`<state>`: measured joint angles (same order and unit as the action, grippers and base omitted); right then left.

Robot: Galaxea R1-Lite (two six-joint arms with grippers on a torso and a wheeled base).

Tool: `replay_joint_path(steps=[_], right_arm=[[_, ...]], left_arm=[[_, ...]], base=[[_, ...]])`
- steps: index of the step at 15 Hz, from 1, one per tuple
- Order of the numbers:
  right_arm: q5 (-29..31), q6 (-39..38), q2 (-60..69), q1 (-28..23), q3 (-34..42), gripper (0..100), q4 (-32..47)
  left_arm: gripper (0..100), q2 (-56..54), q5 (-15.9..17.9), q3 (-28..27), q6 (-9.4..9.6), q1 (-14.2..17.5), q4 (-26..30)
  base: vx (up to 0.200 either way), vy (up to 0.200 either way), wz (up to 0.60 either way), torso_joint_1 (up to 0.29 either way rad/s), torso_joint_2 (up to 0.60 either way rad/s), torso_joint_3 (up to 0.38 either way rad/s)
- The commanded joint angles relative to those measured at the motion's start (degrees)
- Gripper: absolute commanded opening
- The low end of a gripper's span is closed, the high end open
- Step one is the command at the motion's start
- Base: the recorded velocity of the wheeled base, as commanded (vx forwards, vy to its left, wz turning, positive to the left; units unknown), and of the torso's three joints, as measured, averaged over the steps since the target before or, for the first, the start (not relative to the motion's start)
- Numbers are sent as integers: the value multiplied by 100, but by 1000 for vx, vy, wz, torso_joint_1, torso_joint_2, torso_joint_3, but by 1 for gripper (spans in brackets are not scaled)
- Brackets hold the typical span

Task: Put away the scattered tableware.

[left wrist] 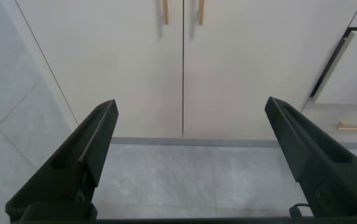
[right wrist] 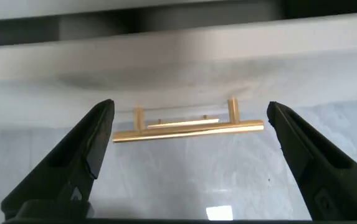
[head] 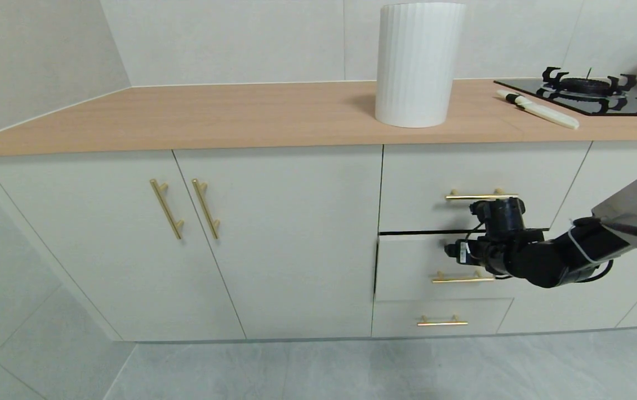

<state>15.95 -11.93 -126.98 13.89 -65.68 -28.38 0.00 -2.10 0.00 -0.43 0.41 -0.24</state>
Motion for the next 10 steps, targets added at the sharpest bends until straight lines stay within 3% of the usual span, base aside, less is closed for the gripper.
replay_joint_path(steps=[1, 10], right_arm=[[128, 7, -336, 0, 73, 100, -405], [365, 7, -618, 0, 47, 100, -1442]], left_arm=[[100, 0, -1, 0, -1, 2, -2], [100, 0, -1, 0, -1, 2, -2]], base=[[0, 0, 0, 0, 0, 0], [0, 0, 0, 0, 0, 0]])
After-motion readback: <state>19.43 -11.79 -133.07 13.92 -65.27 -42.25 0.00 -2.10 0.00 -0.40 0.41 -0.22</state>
